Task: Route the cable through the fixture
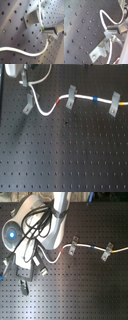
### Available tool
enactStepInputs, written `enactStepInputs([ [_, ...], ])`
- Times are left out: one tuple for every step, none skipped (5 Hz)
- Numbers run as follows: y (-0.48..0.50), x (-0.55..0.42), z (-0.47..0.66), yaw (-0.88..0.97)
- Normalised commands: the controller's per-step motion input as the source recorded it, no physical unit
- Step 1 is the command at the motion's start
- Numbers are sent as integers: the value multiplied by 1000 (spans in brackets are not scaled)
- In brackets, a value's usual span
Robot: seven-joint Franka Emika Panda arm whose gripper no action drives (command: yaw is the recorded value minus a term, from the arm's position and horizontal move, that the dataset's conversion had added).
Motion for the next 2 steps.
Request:
enactStepInputs([
  [352, 19, 165, 111],
  [458, 88, 399, 154],
])
